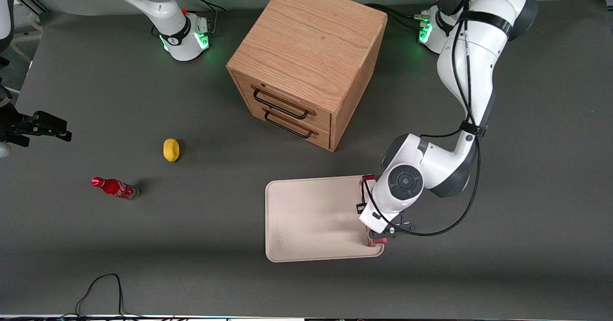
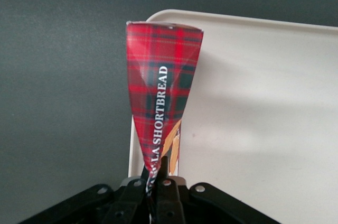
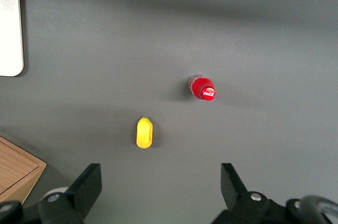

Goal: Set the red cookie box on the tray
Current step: 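Lower the box onto the tray's rim area and open the left gripper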

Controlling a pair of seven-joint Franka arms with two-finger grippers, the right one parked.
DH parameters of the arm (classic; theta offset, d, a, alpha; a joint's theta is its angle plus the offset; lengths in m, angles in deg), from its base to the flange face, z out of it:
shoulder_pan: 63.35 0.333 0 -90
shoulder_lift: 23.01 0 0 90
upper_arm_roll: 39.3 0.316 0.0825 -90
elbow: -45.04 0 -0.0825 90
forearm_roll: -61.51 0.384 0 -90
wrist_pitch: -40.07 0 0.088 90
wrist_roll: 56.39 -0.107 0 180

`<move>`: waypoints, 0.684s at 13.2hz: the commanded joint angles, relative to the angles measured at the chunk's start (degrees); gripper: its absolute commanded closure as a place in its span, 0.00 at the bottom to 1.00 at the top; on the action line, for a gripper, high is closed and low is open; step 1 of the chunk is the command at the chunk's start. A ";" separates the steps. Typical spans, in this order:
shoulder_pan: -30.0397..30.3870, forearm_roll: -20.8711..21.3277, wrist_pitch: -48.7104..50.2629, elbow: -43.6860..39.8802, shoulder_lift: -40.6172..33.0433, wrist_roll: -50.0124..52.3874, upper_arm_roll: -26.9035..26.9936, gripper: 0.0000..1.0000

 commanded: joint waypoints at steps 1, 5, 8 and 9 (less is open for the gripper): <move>-0.52 0.78 -0.72 0.11 -0.49 1.17 0.36 0.85; -0.52 1.93 -0.11 0.20 -1.02 0.99 0.36 0.00; 0.09 1.58 7.14 0.11 -5.30 1.07 0.10 0.00; 0.36 1.40 13.37 0.11 -8.37 0.38 0.01 0.00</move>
